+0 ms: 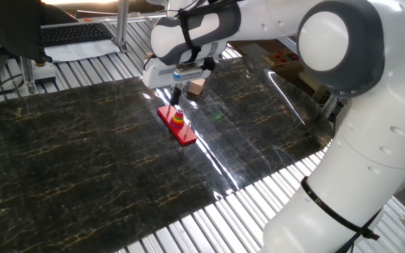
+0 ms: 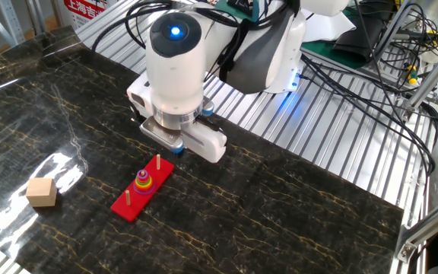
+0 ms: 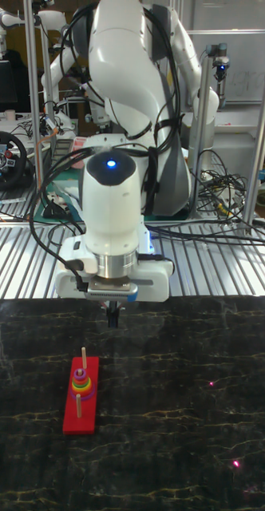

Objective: Take out one Hanoi block and throw it aside

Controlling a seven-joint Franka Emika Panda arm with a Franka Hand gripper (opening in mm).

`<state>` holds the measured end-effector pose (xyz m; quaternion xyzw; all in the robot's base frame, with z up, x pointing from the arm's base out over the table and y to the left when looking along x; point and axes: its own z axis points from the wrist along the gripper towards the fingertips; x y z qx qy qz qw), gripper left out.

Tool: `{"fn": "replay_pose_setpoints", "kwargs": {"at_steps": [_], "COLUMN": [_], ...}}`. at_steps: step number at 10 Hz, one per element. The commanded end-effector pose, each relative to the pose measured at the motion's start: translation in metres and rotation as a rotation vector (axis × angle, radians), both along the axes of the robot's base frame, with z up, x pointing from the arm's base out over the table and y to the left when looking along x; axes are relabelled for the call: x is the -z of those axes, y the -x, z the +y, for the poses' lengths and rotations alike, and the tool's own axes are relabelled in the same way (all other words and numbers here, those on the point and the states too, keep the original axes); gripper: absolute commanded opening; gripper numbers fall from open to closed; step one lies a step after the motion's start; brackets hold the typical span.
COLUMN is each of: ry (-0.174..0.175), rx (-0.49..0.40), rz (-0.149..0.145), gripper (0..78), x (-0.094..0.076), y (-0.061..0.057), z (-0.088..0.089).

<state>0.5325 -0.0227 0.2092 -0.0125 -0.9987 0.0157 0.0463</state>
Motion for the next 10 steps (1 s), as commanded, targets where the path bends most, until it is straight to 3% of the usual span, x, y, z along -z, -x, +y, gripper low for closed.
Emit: {"fn": "replay_pose_setpoints", "kwargs": {"at_steps": [1, 3, 6, 10], "ry": [-0.045, -0.048, -0.046, -0.043], "rx": [-0.026, -0.026, -0.03, -0.034], "rz": [-0.038, -0.016, -0.013, -0.002], "gripper": [0.0, 0.0, 0.0, 0.0], "x": [0.009, 0.016, 0.019, 0.027], "y": [0.0, -0.002, -0.002, -0.005], "z": [-0.013, -0.022, -0.025, -0.007]}}
